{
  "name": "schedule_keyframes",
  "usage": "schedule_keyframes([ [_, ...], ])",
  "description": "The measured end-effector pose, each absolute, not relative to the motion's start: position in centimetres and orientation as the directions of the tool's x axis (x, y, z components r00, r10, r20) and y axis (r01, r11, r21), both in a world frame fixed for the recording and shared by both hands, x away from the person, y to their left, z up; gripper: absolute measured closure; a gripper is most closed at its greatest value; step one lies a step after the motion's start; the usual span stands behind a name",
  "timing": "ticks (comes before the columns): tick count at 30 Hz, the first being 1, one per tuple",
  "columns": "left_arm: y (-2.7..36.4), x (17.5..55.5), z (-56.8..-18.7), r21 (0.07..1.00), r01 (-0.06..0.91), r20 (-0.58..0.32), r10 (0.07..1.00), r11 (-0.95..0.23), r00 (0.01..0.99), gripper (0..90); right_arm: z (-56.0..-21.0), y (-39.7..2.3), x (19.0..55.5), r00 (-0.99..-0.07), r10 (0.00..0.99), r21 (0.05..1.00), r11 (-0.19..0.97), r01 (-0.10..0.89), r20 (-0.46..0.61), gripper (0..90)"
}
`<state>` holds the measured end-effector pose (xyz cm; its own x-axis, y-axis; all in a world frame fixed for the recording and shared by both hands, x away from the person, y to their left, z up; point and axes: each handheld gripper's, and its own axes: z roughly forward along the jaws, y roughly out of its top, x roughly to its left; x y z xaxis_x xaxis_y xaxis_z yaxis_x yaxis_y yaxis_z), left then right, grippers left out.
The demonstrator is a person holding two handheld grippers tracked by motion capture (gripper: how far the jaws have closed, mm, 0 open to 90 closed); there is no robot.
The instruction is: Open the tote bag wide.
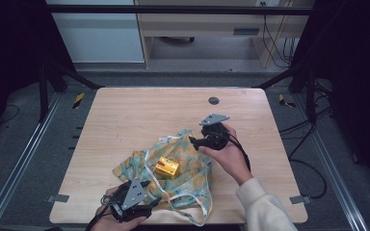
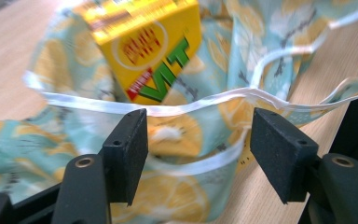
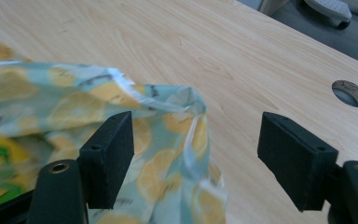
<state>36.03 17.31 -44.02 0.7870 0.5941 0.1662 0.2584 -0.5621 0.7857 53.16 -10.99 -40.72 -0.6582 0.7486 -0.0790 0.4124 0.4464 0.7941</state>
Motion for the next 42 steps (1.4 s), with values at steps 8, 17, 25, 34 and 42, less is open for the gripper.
schedule_keyframes([
  [8, 19.6, 36.5, -41.7, 0.820, 0.271, 0.169, 0.666, -0.504, 0.726, 37.3, -41.2, -13.4, 47.9, -0.675, 0.735, 0.818, 0.423, 0.389, -0.058, 27.2],
  [17, 21.2, 37.6, -39.3, 0.831, 0.283, 0.178, 0.709, -0.480, 0.682, 36.3, -43.3, -13.5, 44.0, -0.697, 0.717, 0.827, 0.410, 0.385, -0.031, 28.3],
  [25, 19.6, 42.2, -43.5, 0.740, 0.420, 0.096, 0.700, -0.526, 0.708, 29.6, -45.3, -14.0, 43.3, -0.641, 0.767, 0.802, 0.398, 0.446, -0.024, 20.0],
  [34, 18.6, 42.7, -45.7, 0.709, 0.378, 0.111, 0.623, -0.595, 0.774, 64.3, -47.2, -13.2, 43.4, -0.707, 0.705, 0.746, 0.441, 0.500, 0.057, 68.5],
  [42, 18.6, 43.0, -46.7, 0.615, 0.397, 0.149, 0.595, -0.681, 0.789, 90.0, -47.6, -13.3, 43.7, -0.742, 0.670, 0.710, 0.511, 0.485, 0.025, 90.0],
])
